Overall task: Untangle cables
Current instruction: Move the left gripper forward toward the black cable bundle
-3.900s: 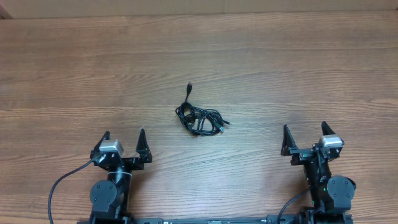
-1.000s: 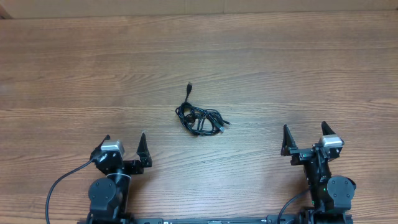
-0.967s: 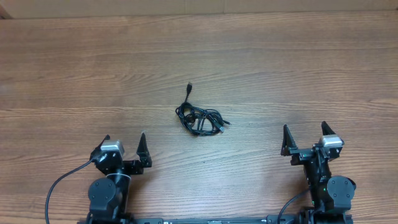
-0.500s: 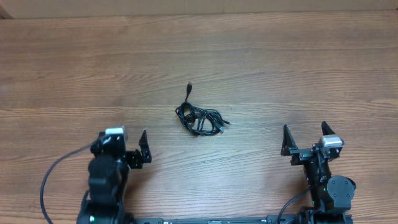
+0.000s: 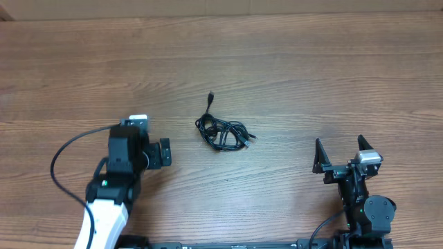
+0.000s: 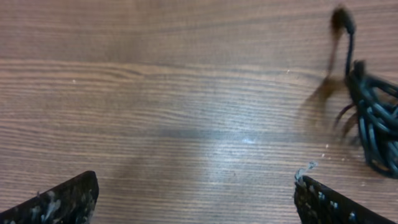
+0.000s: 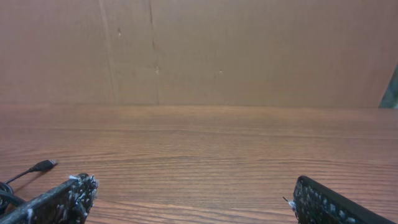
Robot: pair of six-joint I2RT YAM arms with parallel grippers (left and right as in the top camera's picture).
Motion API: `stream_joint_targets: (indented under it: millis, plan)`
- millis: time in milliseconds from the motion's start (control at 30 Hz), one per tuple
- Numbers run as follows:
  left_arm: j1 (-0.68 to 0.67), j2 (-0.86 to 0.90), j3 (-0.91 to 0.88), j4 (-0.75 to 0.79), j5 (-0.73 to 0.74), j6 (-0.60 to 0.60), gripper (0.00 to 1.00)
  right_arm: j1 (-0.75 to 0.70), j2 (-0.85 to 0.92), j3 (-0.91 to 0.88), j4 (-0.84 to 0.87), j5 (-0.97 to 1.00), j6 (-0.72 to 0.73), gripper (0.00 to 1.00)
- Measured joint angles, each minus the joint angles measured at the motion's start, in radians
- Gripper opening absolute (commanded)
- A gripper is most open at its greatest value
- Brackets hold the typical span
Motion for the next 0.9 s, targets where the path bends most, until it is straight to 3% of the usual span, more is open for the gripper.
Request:
stream_joint_targets:
  millis: [300,900]
  plan:
    - [0.000,0.167,0.087,-0.025,0.046,0.034,1.00,0.000,0.000,0.000,0.000,0.000,0.000,1.00]
    - [0.000,0.172,0.091,-0.013,0.068,0.045,1.00,0.000,0.000,0.000,0.000,0.000,0.000,1.00]
